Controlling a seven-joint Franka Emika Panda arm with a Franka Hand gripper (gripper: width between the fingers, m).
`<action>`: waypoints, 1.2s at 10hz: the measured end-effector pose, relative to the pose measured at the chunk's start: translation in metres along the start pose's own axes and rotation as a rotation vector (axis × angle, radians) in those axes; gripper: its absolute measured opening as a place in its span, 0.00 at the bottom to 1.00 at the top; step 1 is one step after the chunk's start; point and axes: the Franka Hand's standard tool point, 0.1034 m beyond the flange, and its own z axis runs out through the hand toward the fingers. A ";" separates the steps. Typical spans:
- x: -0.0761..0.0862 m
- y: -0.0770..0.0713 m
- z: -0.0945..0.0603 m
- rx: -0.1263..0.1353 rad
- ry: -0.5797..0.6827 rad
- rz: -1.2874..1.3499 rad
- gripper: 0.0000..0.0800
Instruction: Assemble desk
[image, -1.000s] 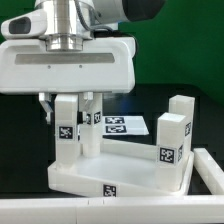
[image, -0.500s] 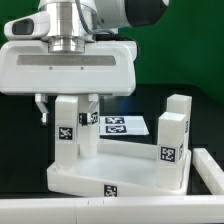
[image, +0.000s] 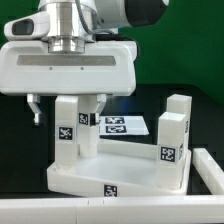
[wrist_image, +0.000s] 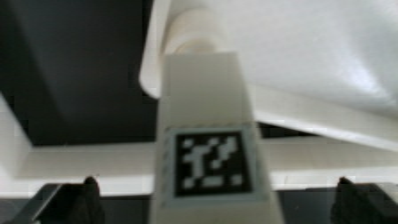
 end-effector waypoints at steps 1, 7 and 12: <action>0.007 -0.002 -0.004 0.023 -0.025 0.026 0.81; 0.001 -0.011 0.000 0.142 -0.374 0.072 0.81; -0.013 -0.002 -0.008 0.123 -0.326 0.062 0.66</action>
Offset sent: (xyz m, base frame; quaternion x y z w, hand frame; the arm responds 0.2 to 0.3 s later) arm 0.0019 0.0041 -0.0134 -0.0075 -0.1891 -0.0021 0.9819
